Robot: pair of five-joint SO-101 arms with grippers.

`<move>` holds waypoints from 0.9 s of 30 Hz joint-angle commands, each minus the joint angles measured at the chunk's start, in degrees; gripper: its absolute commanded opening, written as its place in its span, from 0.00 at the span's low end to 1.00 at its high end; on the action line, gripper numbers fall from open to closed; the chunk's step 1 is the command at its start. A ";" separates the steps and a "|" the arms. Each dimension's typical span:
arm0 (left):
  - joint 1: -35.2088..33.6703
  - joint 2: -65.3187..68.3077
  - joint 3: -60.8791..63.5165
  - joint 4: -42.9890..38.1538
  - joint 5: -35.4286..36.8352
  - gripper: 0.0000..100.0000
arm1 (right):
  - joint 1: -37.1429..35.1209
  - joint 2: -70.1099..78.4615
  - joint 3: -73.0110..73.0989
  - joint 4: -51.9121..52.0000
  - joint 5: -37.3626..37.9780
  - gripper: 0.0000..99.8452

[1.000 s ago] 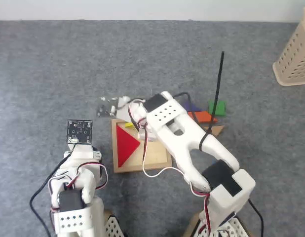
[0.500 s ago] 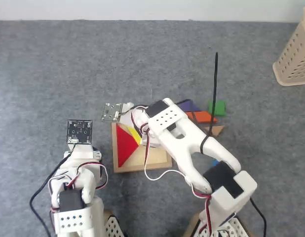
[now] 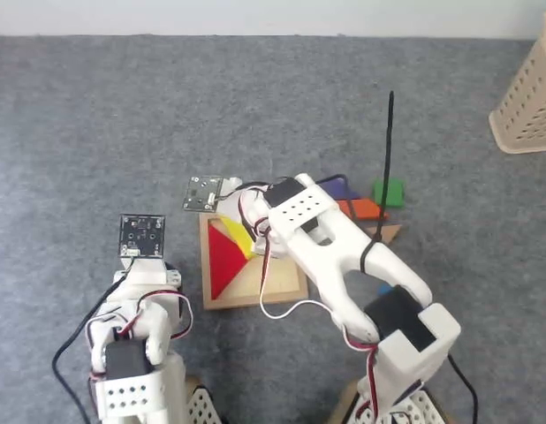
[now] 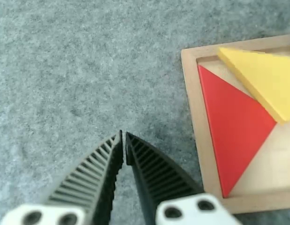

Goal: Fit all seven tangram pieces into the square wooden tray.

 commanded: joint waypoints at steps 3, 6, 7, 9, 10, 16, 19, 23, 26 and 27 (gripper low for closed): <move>-0.18 -0.44 -0.31 0.09 -0.26 0.01 | 2.33 1.10 -0.53 -5.76 -0.44 0.15; -0.18 -0.44 -0.31 0.09 -0.26 0.01 | 2.77 1.45 -0.53 -7.16 -0.44 0.15; -0.18 -0.44 -0.31 0.09 -0.26 0.01 | 2.77 1.27 -0.53 -7.16 -0.53 0.15; -0.18 -0.44 -0.31 0.09 -0.26 0.01 | 2.77 -0.13 -0.53 -7.08 -0.88 0.15; -0.18 -0.44 -0.31 0.09 -0.26 0.01 | 2.86 -1.10 -0.53 -6.90 -1.41 0.15; -0.18 -0.44 -0.31 0.09 -0.26 0.01 | 3.91 -9.63 -0.09 -3.30 -12.84 0.09; -0.18 -0.44 -0.31 0.09 -0.26 0.01 | 6.20 -15.16 -0.09 0.92 -15.91 0.06; -0.18 -0.44 -0.31 0.09 -0.26 0.01 | 13.41 -20.53 -0.09 5.23 -17.49 0.07; -0.18 -0.44 -0.31 0.09 -0.26 0.01 | 20.09 -22.81 -0.09 6.20 -17.23 0.07; -0.18 -0.44 -0.31 0.09 -0.26 0.01 | 22.37 -23.43 -0.09 6.55 -17.49 0.07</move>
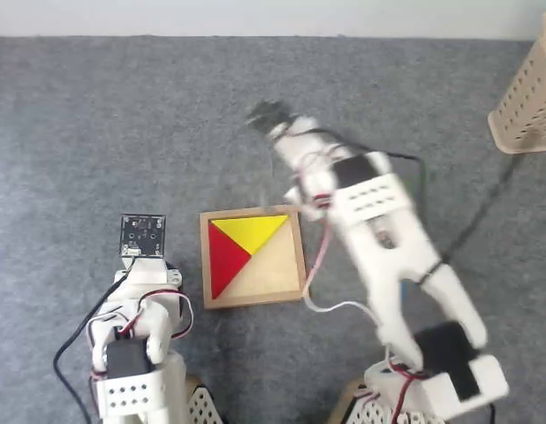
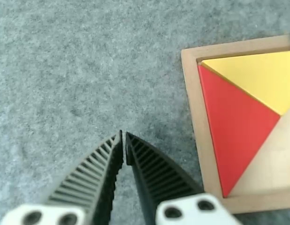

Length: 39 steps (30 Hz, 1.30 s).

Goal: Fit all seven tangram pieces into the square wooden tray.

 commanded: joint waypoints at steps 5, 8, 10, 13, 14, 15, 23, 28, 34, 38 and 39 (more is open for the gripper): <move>-0.18 -0.44 -0.31 0.09 -0.26 0.01 | 12.53 -2.86 -0.44 2.86 0.44 0.07; -0.18 -0.44 -0.31 0.09 -0.26 0.01 | 11.74 4.44 -0.44 0.57 2.81 0.16; -0.18 -0.44 -0.31 0.09 -0.26 0.01 | 10.07 9.19 -0.53 -1.71 5.98 0.22; -0.18 -0.44 -0.31 0.09 -0.26 0.01 | 9.63 13.14 -0.62 -2.95 12.40 0.26; -0.18 -0.44 -0.31 0.09 -0.26 0.01 | 9.98 13.49 -0.44 -2.86 14.86 0.26; -0.18 -0.44 -0.31 0.09 -0.26 0.01 | 10.77 13.49 -0.09 -2.86 17.58 0.26; -0.18 -0.44 -0.31 0.09 -0.26 0.01 | 11.38 13.93 6.86 -7.43 30.59 0.27; -0.18 -0.44 -0.31 0.09 -0.26 0.01 | 10.33 14.11 8.53 -7.52 32.88 0.27; -0.18 -0.44 -0.31 0.09 -0.26 0.01 | 10.68 14.20 8.79 -11.38 32.79 0.27; -0.18 -0.44 -0.31 0.09 -0.26 0.01 | 10.42 14.29 6.59 -11.91 32.79 0.27; -0.18 -0.44 -0.31 0.09 -0.26 0.01 | 10.51 14.46 5.89 -11.82 32.62 0.27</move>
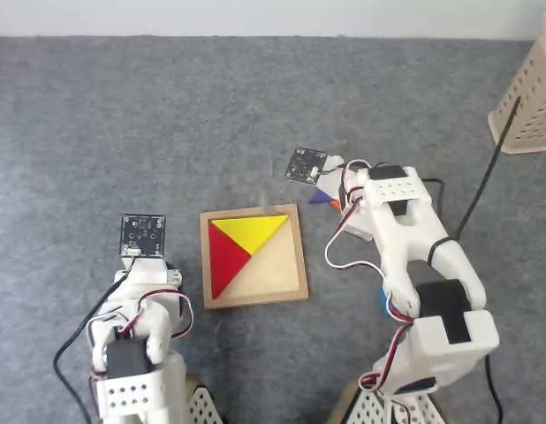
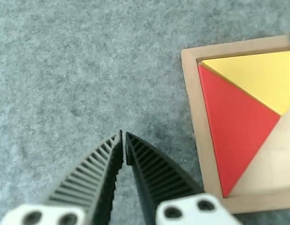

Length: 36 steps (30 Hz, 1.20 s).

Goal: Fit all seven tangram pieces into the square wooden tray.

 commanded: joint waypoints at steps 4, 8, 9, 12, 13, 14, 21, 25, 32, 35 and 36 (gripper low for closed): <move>-0.18 -0.44 -0.31 0.09 -0.26 0.01 | -0.22 3.74 -6.68 1.63 0.70 0.27; -0.18 -0.44 -0.31 0.09 -0.26 0.01 | 0.13 8.92 -10.11 2.95 0.18 0.26; -0.18 -0.44 -0.31 0.09 -0.26 0.01 | 0.13 9.19 -10.46 3.47 -0.70 0.26; -0.18 -0.44 -0.31 0.09 -0.26 0.01 | -0.13 9.10 -11.34 5.23 -5.19 0.20; -0.18 -0.44 -0.31 0.09 -0.26 0.01 | -0.13 8.92 -12.13 6.02 -7.30 0.16; -0.18 -0.44 -0.31 0.09 -0.26 0.01 | -0.13 8.66 -12.92 6.81 -9.41 0.12; -0.18 -0.44 -0.31 0.09 -0.26 0.01 | -1.45 4.97 -15.56 13.85 -22.07 0.04; -0.18 -0.44 -0.31 0.09 -0.26 0.01 | -5.49 1.19 -15.12 15.96 -29.27 0.04; -0.18 -0.44 -0.31 0.09 -0.26 0.01 | -12.18 -4.44 -15.12 18.68 -37.63 0.03; -0.18 -0.44 -0.31 0.09 -0.26 0.01 | -14.90 -5.14 -15.12 19.82 -37.98 0.03; -0.18 -0.44 -0.31 0.09 -0.26 0.01 | -16.13 -5.14 -15.03 20.18 -37.98 0.03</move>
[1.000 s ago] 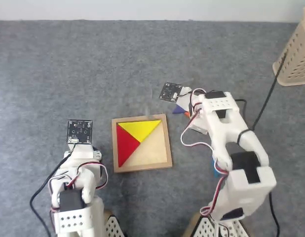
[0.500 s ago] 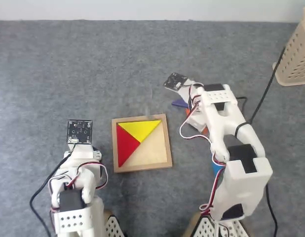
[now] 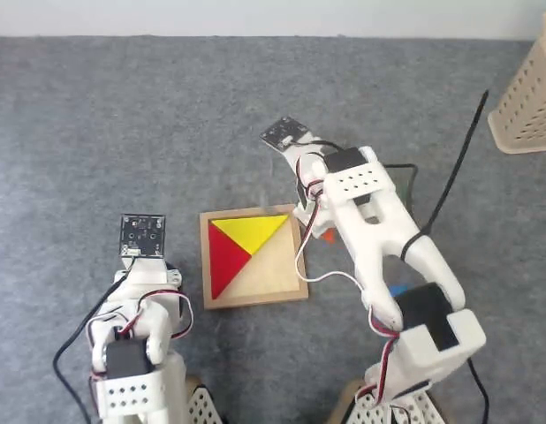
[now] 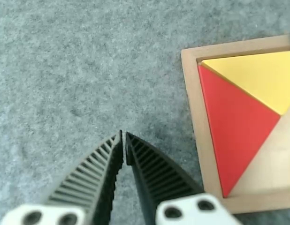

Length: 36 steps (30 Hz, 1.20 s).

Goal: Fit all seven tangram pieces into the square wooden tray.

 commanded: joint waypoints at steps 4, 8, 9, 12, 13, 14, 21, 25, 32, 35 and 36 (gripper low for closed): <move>-0.18 -0.44 -0.31 0.09 -0.26 0.01 | -6.90 -4.97 -0.44 1.98 -0.97 0.03; -0.18 -0.44 -0.31 0.09 -0.26 0.01 | -8.13 -5.14 -0.44 3.30 -8.09 0.03; -0.18 -0.44 -0.31 0.09 -0.26 0.01 | -8.13 -5.05 -0.44 3.38 -11.96 0.03; -0.18 -0.44 -0.31 0.09 -0.26 0.01 | -8.31 -4.97 -0.09 3.74 -22.68 0.03; -0.18 -0.44 -0.31 0.09 -0.26 0.01 | -8.22 -4.97 -0.09 3.74 -25.41 0.03; -0.18 -0.44 -0.31 0.09 -0.26 0.01 | -8.22 -4.97 -0.09 3.74 -27.25 0.03; -0.18 -0.44 -0.31 0.09 -0.26 0.01 | -9.80 -1.01 -0.44 2.42 -33.93 0.03; -0.18 -0.44 -0.31 0.09 -0.26 0.01 | -11.03 3.65 -0.97 -1.10 -34.37 0.03; -0.18 -0.44 -0.31 0.09 -0.26 0.01 | -11.21 4.00 -2.73 -1.27 -36.04 0.11; -0.18 -0.44 -0.31 0.09 -0.26 0.01 | -11.91 4.09 -2.73 -1.27 -36.04 0.22; -0.18 -0.44 -0.31 0.09 -0.26 0.01 | -12.53 4.18 -2.73 -1.27 -36.04 0.25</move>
